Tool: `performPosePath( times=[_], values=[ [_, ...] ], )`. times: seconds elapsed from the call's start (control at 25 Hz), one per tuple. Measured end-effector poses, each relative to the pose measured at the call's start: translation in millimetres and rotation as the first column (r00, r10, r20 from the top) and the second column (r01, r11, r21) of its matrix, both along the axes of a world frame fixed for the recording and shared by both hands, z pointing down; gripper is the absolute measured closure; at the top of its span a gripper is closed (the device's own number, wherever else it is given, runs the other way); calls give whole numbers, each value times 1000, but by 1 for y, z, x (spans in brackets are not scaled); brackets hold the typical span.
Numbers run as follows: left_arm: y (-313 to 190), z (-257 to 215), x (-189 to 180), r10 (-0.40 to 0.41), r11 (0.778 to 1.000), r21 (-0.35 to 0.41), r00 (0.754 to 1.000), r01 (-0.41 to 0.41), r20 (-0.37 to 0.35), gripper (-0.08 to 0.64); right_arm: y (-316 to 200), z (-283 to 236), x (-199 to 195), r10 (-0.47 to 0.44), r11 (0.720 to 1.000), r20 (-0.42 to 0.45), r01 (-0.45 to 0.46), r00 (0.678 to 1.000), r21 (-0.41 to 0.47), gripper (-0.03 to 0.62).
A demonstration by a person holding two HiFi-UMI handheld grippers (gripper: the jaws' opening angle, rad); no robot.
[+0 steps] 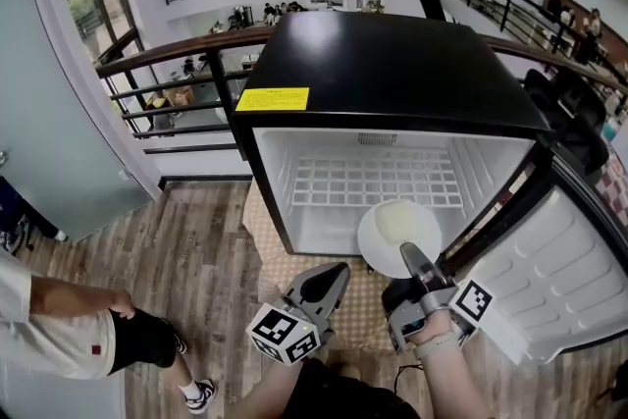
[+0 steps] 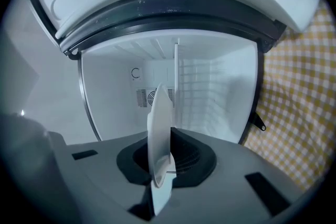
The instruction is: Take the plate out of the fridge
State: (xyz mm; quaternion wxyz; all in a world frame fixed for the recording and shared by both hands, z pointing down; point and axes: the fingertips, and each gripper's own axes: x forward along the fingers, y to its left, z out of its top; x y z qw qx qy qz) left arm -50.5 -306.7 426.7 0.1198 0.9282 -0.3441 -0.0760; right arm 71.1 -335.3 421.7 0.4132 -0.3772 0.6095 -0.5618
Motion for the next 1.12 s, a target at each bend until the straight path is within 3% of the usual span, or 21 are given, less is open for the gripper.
performPosePath(
  times=[0.52,1.12],
  values=[
    [42,8,8,-50,999,1,999,50,-7,551,41,11,10,-40,999,-7,40,999,2,548],
    [74,13,10,-47,999,1,999,47,-16,551,83,25,15,-45,999,-8,45,999,-7,548]
  ],
)
